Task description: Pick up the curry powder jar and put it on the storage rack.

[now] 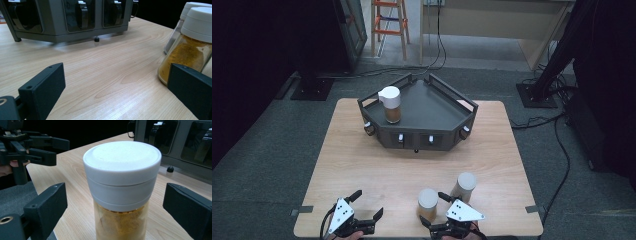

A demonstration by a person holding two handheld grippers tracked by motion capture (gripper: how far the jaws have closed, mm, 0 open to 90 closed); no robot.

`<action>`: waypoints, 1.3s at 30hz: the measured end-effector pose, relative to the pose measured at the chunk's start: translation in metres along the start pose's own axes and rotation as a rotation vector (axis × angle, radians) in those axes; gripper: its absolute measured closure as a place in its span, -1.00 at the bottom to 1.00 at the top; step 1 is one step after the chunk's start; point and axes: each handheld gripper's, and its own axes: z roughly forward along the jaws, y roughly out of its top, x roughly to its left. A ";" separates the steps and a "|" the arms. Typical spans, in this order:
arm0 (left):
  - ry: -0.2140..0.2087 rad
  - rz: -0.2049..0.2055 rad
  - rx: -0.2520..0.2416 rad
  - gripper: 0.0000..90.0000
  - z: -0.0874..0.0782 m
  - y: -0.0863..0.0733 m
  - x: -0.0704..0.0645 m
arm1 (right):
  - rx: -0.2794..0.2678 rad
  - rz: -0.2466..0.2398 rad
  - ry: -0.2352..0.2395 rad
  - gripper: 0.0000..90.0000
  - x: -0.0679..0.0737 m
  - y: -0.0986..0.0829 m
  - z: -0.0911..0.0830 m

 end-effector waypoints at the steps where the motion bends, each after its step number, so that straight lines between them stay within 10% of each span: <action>1: 0.001 0.000 0.000 -0.96 0.000 0.000 0.000 | 0.000 0.001 0.000 -0.87 0.000 0.000 0.001; 21: -0.003 -0.004 0.002 -0.96 0.000 0.000 0.001 | 0.018 -0.036 -0.038 -0.26 0.006 0.005 0.014; 39: -0.008 -0.006 -0.002 -0.96 0.000 0.000 0.000 | 0.006 -0.080 -0.025 -0.25 0.009 0.036 0.006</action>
